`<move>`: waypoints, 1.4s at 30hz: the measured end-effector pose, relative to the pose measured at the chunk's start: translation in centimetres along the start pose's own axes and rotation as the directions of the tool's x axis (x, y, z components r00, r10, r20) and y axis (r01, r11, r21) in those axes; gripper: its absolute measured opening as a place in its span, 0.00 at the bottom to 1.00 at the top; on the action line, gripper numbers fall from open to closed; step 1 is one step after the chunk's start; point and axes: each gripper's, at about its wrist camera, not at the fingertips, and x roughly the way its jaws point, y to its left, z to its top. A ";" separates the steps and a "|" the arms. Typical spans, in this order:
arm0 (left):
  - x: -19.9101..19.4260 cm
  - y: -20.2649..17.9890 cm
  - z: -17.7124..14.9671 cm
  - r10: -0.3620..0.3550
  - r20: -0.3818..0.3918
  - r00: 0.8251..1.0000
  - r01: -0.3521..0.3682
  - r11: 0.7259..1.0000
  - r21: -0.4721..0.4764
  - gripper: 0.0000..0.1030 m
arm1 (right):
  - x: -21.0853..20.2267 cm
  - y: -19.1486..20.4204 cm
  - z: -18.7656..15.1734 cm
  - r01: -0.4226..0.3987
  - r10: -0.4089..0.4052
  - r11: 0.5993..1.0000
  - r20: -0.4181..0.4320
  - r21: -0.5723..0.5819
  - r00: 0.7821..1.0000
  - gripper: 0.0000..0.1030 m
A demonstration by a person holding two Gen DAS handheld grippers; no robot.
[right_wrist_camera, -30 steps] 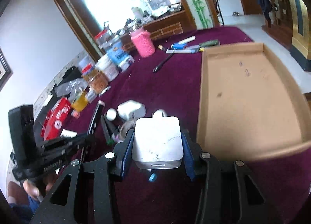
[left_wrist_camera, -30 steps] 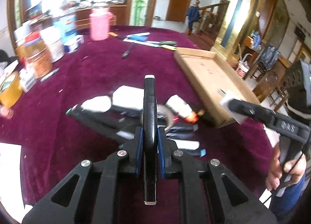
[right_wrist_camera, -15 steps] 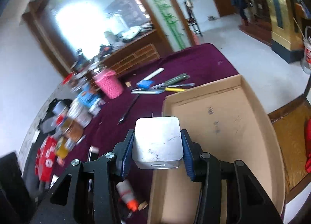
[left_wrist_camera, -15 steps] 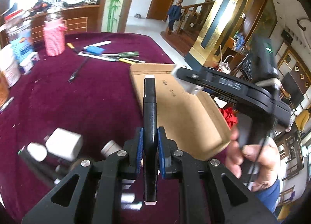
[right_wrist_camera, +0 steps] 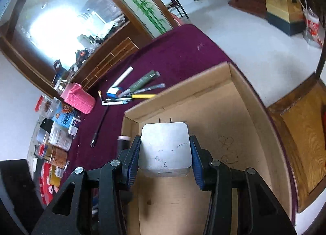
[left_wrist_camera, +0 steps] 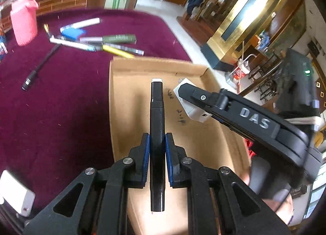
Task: Organize rigid objects
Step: 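Carry the marker and charger into the cardboard tray and release both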
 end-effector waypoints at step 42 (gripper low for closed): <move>-1.4 0.4 -2.5 0.033 0.012 0.999 -0.032 0.999 -0.041 0.32 | 0.3 0.8 -0.6 0.027 -0.028 0.998 -0.009 -0.065 1.000 0.42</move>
